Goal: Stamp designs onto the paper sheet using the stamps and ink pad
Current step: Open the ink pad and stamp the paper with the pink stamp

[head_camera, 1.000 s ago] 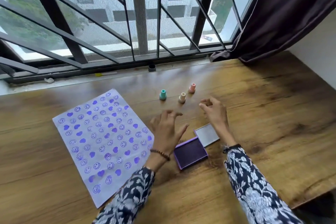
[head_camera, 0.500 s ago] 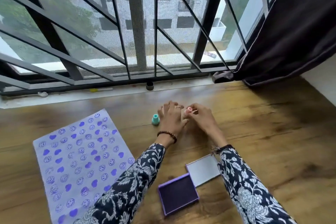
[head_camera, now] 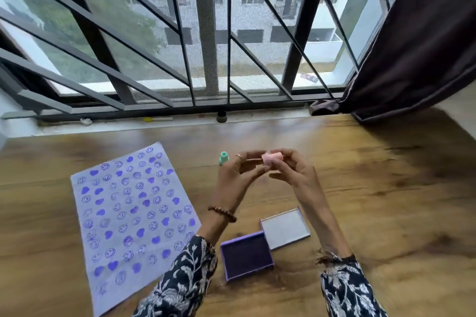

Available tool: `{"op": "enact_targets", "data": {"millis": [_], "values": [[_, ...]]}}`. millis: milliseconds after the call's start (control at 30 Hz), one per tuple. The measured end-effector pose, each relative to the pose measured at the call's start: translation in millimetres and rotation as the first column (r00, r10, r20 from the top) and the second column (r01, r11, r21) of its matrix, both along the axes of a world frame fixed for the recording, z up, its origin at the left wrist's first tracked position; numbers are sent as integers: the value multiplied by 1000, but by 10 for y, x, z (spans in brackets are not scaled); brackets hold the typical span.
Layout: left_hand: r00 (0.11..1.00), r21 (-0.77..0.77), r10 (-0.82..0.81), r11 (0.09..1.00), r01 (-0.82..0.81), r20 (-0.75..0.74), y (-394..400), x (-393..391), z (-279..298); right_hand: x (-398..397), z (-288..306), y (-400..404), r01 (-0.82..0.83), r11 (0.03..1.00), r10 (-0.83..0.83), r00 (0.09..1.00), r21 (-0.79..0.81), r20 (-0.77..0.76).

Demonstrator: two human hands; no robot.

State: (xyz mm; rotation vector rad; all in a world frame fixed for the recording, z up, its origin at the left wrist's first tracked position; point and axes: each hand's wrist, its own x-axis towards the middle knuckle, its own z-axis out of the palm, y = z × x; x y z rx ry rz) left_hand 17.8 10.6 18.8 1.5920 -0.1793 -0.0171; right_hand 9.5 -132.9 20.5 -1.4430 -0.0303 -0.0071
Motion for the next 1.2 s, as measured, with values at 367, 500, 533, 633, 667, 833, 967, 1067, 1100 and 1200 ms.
{"op": "enact_targets", "data": {"millis": [367, 500, 533, 633, 667, 833, 967, 1067, 1100, 1200], "values": [[989, 14, 147, 989, -147, 11, 249, -802, -127, -764, -119, 429, 276, 878, -72, 884, 392, -461], [975, 179, 218, 961, -209, -31, 482, -964, -333, -1043, -166, 447, 305, 723, 124, 826, 620, -550], [976, 248, 218, 947, -204, -29, 520, -987, -393, -1101, -170, 452, 313, 697, 148, 818, 645, -556], [988, 476, 152, 870, -131, -5, 576, -958, -556, -1237, -213, 460, 336, 663, 188, 790, 668, -584], [994, 560, 113, 823, -97, 6, 580, -922, -598, -1275, -235, 458, 343, 668, 189, 781, 661, -596], [999, 751, 18, 659, -40, 37, 572, -803, -669, -1401, -334, 418, 355, 672, 189, 766, 650, -614], [995, 729, 51, 677, -100, 89, 586, -885, -669, -1458, -378, 386, 329, 674, 162, 808, 661, -567], [987, 724, 39, 675, -142, 157, 653, -1047, -682, -1498, -442, 388, 317, 787, 29, 838, 529, -546], [985, 743, 6, 656, -132, 170, 681, -1116, -698, -1510, -463, 392, 298, 856, -42, 854, 422, -519], [987, 832, -85, 551, -65, 133, 746, -1308, -746, -1545, -504, 406, 237, 965, -260, 903, -109, -343]]}}
